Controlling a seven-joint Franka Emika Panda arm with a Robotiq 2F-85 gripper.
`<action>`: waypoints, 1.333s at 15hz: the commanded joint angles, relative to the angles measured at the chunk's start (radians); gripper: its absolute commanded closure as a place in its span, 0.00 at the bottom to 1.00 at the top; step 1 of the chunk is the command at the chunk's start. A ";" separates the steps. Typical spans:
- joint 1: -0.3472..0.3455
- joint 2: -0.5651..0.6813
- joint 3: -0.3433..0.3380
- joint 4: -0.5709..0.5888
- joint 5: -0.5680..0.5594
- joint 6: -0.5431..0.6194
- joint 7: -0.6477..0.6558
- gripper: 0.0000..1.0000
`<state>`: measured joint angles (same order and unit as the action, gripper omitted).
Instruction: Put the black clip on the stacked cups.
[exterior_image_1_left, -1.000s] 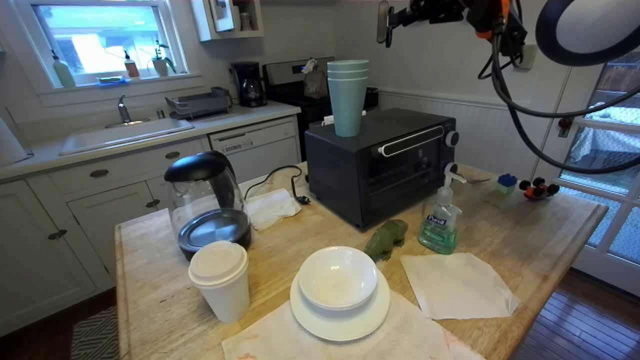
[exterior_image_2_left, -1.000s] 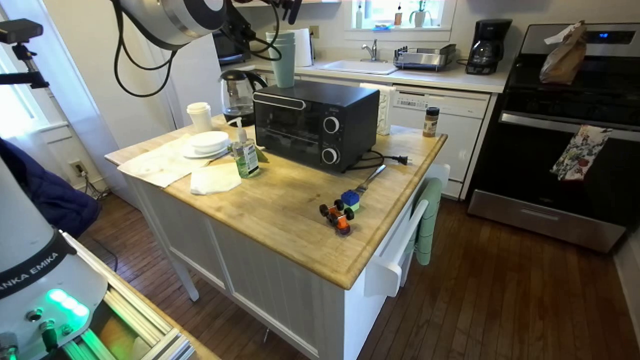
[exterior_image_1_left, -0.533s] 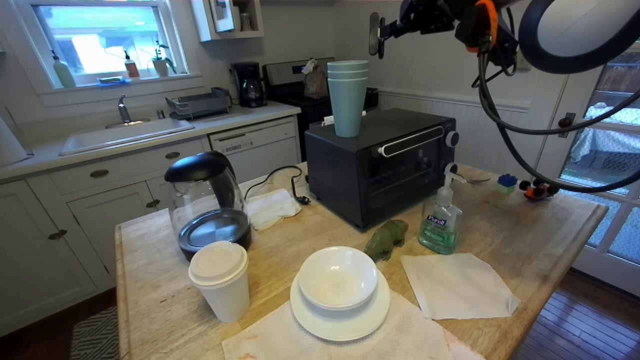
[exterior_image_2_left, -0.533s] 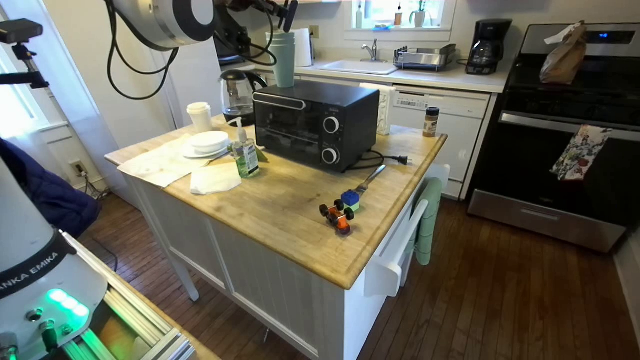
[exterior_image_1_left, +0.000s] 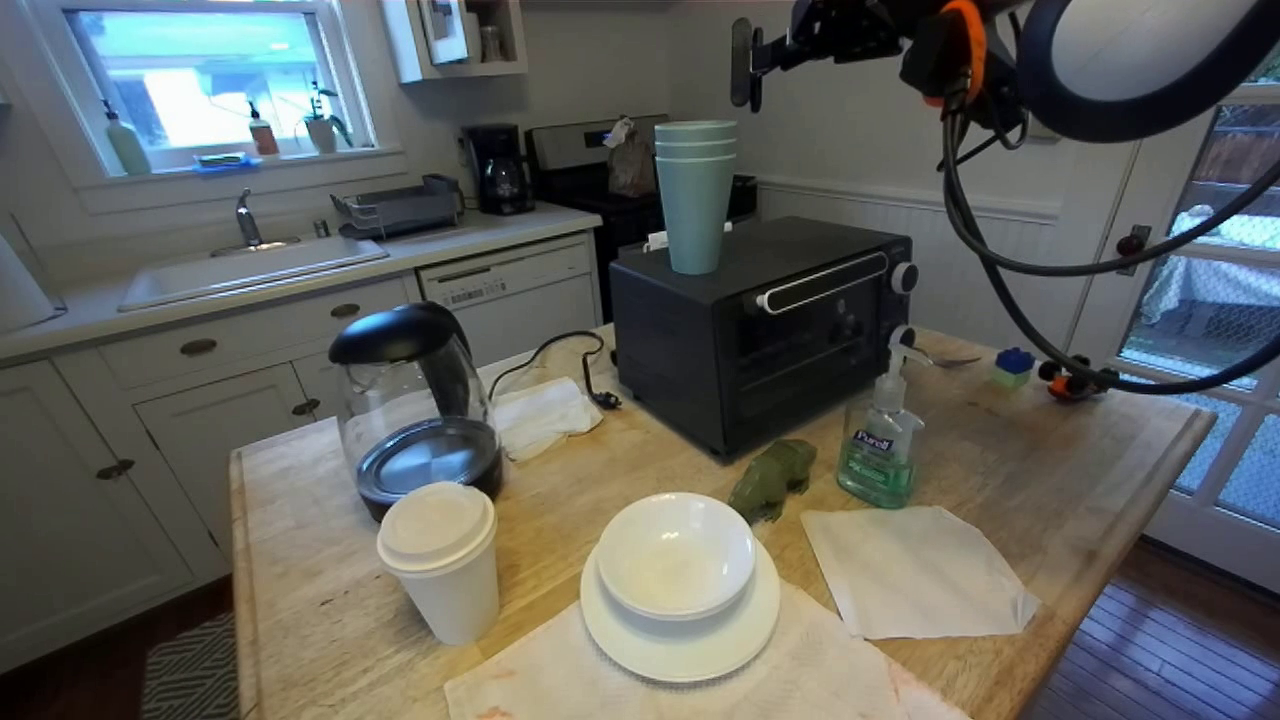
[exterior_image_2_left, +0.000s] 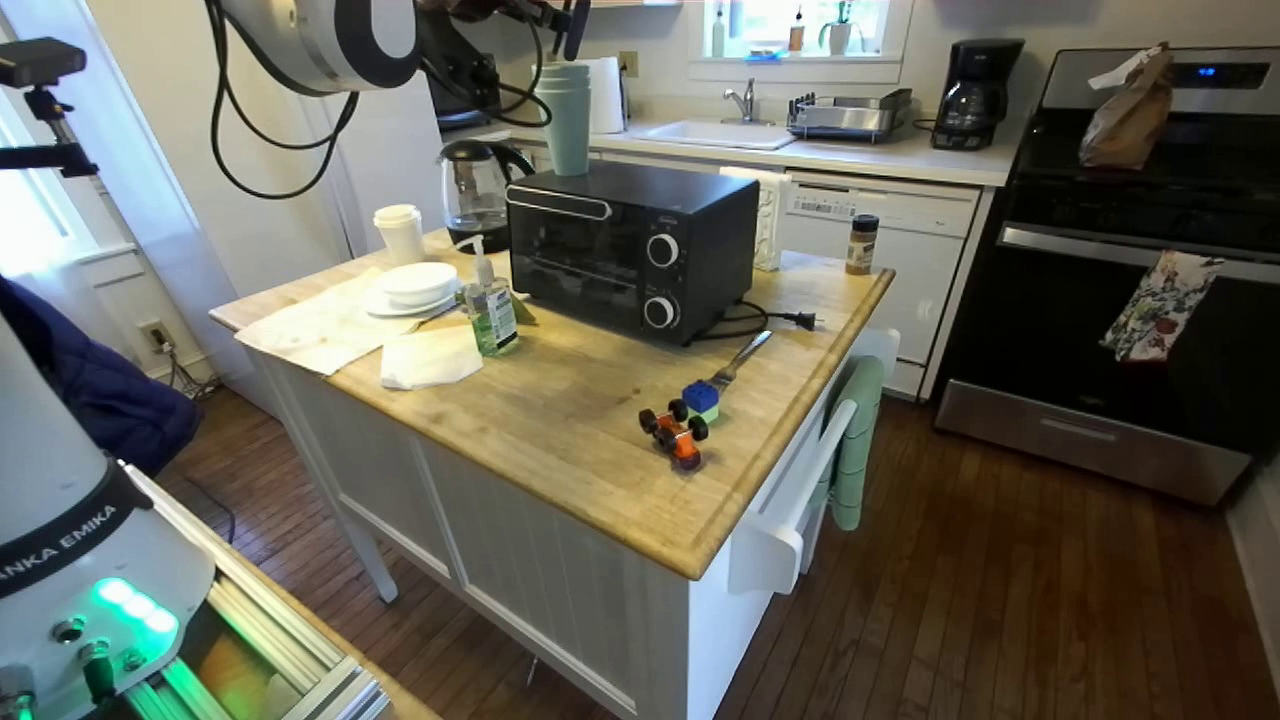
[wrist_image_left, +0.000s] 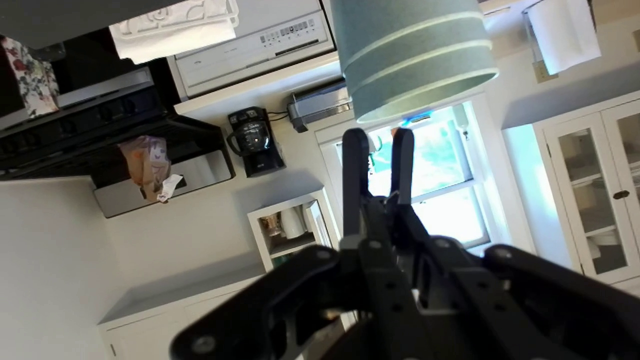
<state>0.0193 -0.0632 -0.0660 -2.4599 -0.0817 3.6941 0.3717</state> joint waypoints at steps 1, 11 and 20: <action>-0.002 0.008 0.030 -0.014 0.127 0.044 -0.118 0.97; 0.027 0.063 0.117 0.010 0.409 0.138 -0.307 0.97; 0.042 0.091 0.160 0.028 0.527 0.201 -0.383 0.97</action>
<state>0.0474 -0.0001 0.0800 -2.4571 0.3831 3.8532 0.0356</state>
